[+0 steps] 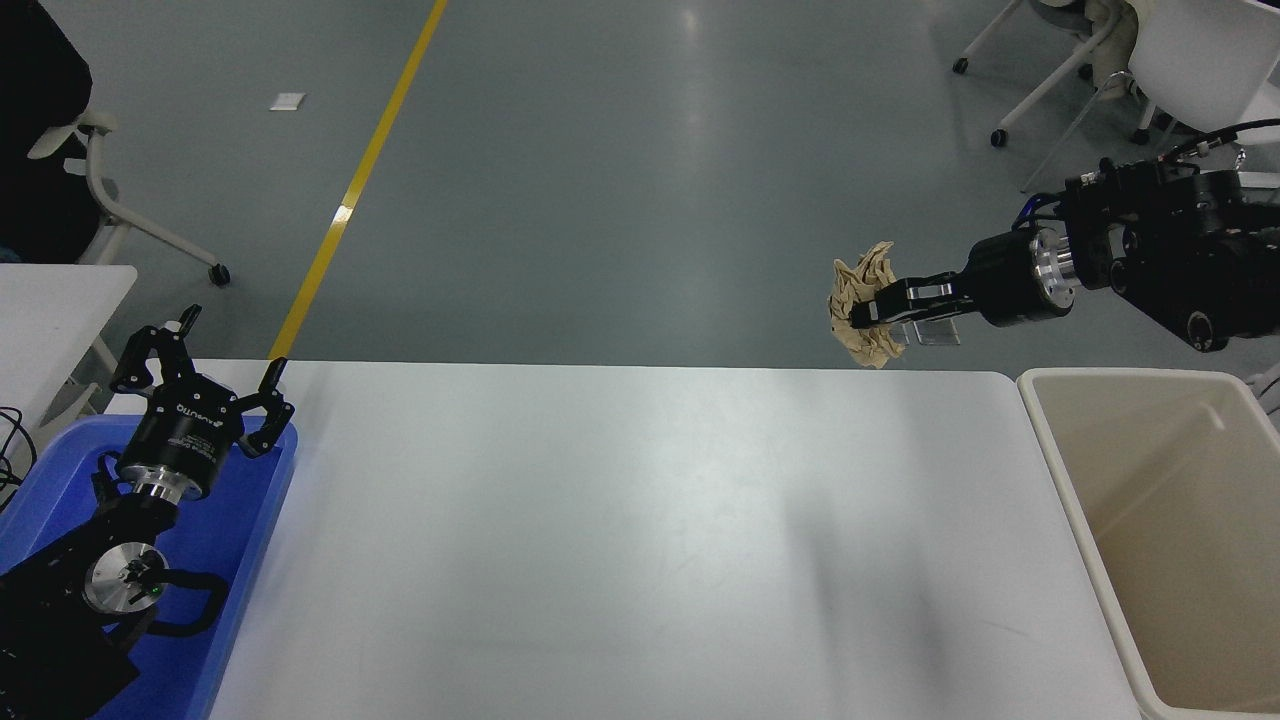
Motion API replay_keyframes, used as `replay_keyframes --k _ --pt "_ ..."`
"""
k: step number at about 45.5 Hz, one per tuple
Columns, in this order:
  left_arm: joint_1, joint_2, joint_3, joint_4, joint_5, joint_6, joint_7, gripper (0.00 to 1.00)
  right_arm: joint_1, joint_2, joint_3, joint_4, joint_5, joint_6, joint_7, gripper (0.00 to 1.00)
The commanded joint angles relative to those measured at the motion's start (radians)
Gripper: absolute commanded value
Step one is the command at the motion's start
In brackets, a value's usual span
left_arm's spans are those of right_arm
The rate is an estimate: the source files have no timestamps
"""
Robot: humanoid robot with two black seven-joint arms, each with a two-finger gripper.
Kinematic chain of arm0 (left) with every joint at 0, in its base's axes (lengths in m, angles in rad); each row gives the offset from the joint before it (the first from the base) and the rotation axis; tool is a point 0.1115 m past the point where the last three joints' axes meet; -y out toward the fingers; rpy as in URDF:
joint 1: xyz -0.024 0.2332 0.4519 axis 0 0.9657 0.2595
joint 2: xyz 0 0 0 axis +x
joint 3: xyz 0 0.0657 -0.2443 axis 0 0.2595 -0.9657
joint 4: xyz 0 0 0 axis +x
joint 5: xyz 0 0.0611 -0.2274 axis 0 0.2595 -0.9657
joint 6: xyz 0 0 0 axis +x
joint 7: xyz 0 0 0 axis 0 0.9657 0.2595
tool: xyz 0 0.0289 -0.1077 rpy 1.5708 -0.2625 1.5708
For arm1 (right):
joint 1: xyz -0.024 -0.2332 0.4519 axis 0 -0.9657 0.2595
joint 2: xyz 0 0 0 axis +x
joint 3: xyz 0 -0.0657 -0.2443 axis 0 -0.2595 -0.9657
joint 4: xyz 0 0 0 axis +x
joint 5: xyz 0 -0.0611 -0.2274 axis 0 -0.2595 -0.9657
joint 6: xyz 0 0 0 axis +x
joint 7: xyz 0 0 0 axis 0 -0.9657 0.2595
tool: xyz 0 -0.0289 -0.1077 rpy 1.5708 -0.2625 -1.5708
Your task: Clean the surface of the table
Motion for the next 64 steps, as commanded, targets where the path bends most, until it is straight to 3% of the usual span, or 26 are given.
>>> replay_keyframes --k 1,12,26,35,50,64 --pt "0.000 0.000 0.000 0.000 0.000 0.000 0.000 1.00 0.008 -0.058 0.126 -0.018 0.025 0.083 0.002 0.00" --pt "0.000 0.000 0.000 0.000 0.000 0.000 0.000 1.00 -0.014 -0.067 0.116 -0.120 0.238 0.157 0.002 0.00" --pt "0.000 0.000 0.000 0.000 0.000 0.000 0.000 1.00 -0.114 -0.144 0.200 -0.150 0.326 0.166 -0.010 0.00" --pt "0.000 0.000 0.000 0.000 0.000 0.000 0.000 1.00 -0.260 -0.141 0.321 -0.299 0.327 0.161 -0.029 0.00" --pt "0.000 0.000 0.000 0.000 0.000 0.000 0.000 1.00 -0.406 -0.138 0.521 -0.397 0.395 0.134 -0.173 0.00" --pt "0.000 0.000 0.000 0.000 0.000 0.000 0.000 1.00 -0.495 -0.129 0.576 -0.437 0.470 -0.004 -0.359 0.00"
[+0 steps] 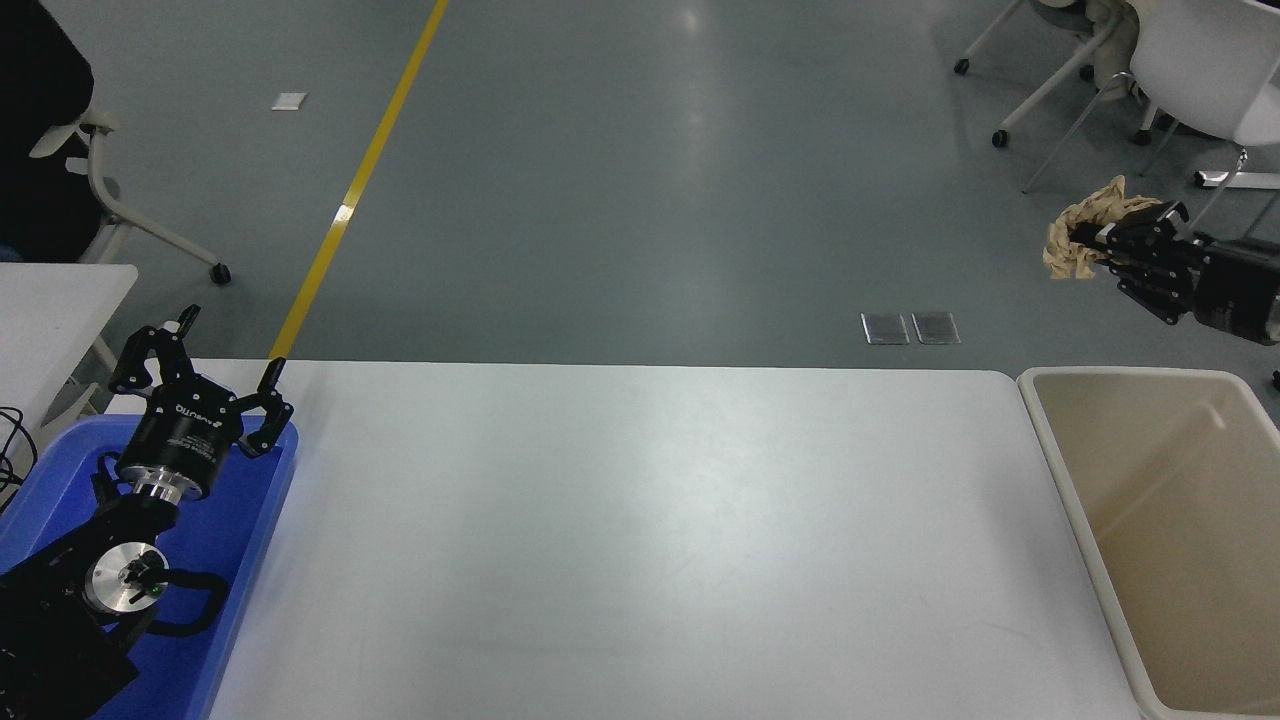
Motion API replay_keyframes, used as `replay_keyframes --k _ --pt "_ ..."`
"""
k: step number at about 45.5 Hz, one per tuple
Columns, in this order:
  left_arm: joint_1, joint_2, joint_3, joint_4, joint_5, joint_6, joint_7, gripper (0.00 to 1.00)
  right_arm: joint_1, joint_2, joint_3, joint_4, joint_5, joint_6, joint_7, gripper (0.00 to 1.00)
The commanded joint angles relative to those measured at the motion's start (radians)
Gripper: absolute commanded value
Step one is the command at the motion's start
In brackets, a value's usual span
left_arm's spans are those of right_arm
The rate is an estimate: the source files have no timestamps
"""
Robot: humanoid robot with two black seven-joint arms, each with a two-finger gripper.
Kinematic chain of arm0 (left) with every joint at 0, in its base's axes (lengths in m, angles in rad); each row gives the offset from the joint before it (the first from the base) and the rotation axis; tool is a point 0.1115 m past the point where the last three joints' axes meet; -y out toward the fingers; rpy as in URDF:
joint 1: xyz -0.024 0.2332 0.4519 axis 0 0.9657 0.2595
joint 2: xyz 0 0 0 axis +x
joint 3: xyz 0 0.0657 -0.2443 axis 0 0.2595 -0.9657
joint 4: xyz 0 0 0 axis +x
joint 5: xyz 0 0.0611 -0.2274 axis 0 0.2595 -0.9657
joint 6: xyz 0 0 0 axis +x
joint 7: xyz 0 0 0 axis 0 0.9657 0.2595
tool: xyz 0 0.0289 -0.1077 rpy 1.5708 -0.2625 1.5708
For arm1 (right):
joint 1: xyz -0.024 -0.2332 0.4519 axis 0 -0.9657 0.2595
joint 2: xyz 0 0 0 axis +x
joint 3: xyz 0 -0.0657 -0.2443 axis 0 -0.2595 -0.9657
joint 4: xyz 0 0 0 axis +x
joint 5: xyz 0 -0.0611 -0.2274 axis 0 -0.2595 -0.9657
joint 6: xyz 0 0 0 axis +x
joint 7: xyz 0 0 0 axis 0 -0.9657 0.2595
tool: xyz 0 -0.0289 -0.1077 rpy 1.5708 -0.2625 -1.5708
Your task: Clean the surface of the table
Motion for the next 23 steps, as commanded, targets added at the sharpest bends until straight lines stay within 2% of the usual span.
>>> replay_keyframes --k 1,23 --pt "0.000 0.000 0.000 0.000 0.000 0.000 0.000 1.00 -0.082 0.006 0.063 -0.048 0.056 -0.096 -0.143 0.00" --pt "0.000 0.000 0.000 0.000 0.000 0.000 0.000 1.00 -0.142 0.016 0.075 -0.073 0.283 -0.303 -0.421 0.00"
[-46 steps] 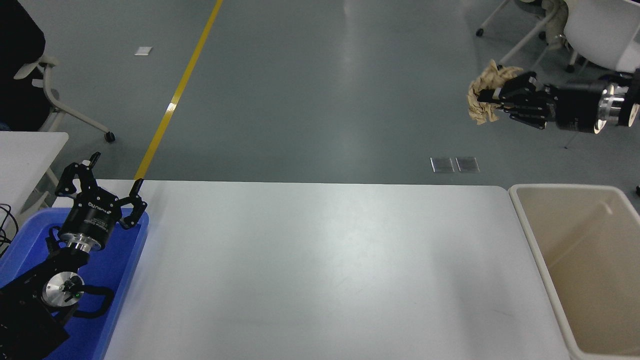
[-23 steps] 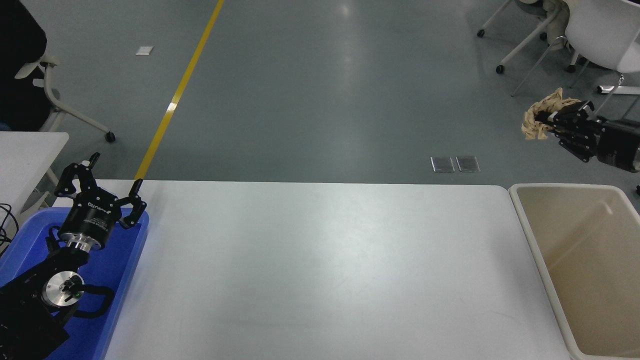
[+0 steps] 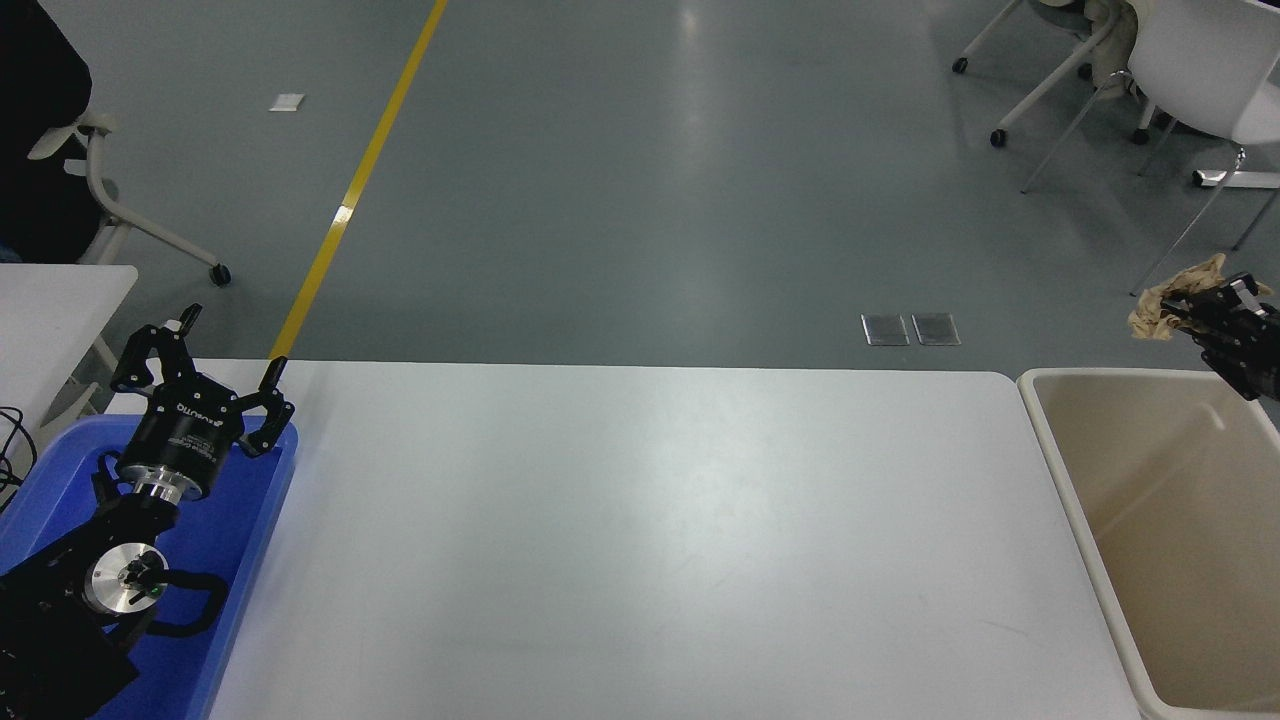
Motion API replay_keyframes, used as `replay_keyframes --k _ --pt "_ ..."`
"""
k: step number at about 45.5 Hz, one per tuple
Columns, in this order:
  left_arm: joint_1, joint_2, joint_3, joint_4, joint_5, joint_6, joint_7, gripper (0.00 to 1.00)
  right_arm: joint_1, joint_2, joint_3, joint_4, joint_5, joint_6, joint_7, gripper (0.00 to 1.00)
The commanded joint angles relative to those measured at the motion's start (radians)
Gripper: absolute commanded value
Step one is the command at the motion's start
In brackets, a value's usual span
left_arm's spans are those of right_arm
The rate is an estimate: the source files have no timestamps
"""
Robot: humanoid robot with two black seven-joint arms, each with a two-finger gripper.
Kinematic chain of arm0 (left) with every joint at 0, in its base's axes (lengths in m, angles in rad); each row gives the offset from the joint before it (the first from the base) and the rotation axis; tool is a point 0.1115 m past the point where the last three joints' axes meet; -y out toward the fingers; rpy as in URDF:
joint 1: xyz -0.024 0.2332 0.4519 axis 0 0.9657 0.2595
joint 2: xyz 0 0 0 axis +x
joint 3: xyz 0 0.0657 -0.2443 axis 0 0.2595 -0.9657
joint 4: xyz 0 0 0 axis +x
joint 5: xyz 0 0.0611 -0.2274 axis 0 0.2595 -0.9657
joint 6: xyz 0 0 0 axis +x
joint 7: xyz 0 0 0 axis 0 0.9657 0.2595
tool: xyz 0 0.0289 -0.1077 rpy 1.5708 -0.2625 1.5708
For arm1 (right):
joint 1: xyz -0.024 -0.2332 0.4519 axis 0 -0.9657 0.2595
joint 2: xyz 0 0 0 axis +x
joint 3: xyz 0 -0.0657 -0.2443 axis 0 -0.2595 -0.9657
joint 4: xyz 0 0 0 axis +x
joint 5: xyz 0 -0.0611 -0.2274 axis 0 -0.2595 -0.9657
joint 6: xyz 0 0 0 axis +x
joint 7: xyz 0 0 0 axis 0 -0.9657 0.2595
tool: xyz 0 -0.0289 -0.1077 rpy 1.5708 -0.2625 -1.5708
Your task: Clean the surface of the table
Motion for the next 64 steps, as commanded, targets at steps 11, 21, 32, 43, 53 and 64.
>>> replay_keyframes --k 11,21,32,43,53,64 --pt "0.000 0.000 0.000 0.000 0.000 0.000 0.000 1.00 -0.039 0.037 0.015 -0.010 0.202 -0.239 -0.226 0.00" --pt "0.000 0.000 0.000 0.000 0.000 0.000 0.000 1.00 -0.039 0.043 0.018 -0.010 0.328 -0.343 -0.271 0.00" --pt "0.000 0.000 0.000 0.000 0.000 0.000 0.000 1.00 -0.051 0.046 0.045 -0.010 0.489 -0.409 -0.276 0.00" --pt "0.000 0.000 0.000 0.000 0.000 0.000 0.000 1.00 -0.066 0.052 0.163 -0.010 0.574 -0.441 -0.274 0.00" --pt "0.000 0.000 0.000 0.000 0.000 0.000 0.000 1.00 -0.093 0.080 0.286 -0.010 0.575 -0.449 -0.266 0.00" --pt "0.000 0.000 0.000 0.000 0.000 0.000 0.000 1.00 -0.139 0.110 0.364 -0.008 0.574 -0.446 -0.265 0.00"
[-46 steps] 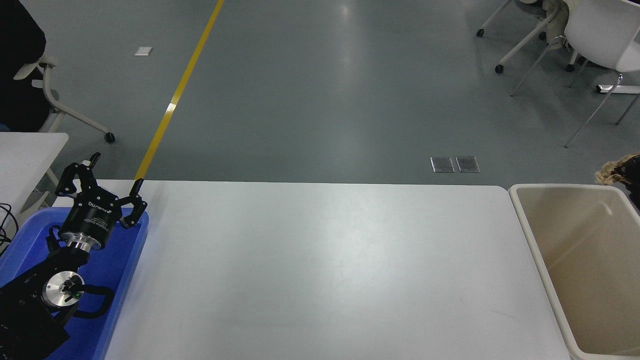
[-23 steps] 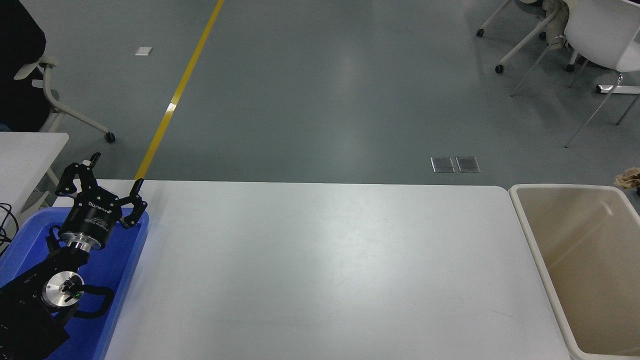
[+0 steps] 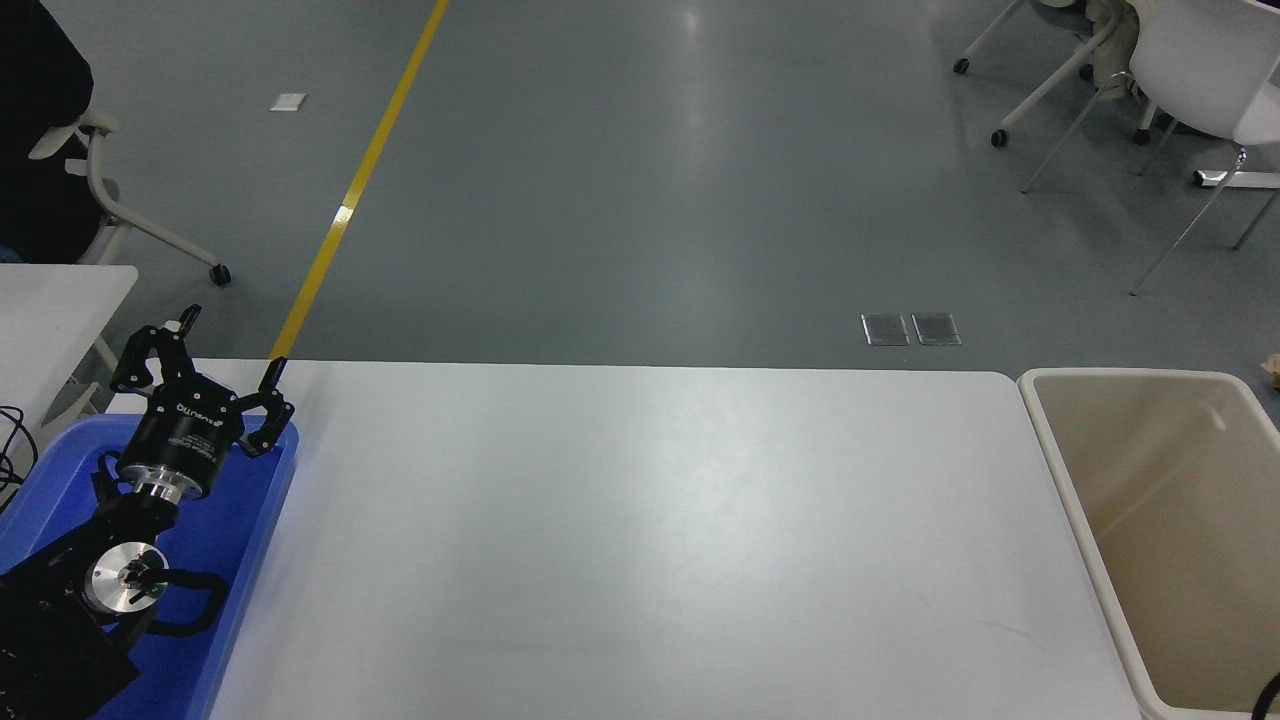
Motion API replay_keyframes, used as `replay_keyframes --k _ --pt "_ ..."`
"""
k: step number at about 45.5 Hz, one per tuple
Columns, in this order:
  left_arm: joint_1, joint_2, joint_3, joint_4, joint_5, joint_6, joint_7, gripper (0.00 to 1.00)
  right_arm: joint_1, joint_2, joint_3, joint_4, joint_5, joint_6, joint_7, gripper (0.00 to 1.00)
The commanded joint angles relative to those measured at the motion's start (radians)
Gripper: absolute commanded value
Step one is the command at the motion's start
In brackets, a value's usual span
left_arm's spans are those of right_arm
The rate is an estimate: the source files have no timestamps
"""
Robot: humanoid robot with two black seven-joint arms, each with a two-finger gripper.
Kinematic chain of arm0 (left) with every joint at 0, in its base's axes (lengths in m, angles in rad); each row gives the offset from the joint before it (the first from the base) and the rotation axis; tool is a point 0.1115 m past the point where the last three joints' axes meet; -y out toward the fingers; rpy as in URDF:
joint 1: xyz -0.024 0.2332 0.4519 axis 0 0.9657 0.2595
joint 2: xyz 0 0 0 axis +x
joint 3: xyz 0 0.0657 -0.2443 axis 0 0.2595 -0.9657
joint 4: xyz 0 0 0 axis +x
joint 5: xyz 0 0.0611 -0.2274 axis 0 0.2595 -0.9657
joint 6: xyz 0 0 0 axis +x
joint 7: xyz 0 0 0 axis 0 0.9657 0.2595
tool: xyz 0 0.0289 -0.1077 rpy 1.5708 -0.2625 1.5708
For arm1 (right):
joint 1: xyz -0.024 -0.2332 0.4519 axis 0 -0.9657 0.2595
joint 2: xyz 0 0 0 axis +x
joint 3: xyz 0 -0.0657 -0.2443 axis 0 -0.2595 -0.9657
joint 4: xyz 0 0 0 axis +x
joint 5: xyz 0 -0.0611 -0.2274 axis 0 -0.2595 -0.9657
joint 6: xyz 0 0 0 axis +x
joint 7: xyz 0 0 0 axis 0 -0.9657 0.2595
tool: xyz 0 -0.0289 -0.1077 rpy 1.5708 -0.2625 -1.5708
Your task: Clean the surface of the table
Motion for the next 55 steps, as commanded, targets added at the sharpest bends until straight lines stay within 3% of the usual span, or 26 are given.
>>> replay_keyframes --k 1,35,55 --pt "0.000 0.000 0.000 0.000 0.000 0.000 0.000 1.00 -0.046 0.037 0.077 0.001 0.009 -0.004 0.002 0.00" --pt "0.000 0.000 0.000 0.000 0.000 0.000 0.000 1.00 -0.195 0.137 0.043 0.001 -0.005 0.005 0.022 0.00" --pt "0.000 0.000 0.000 0.000 0.000 0.000 0.000 1.00 -0.200 0.137 0.034 0.001 -0.005 0.004 0.026 0.00"
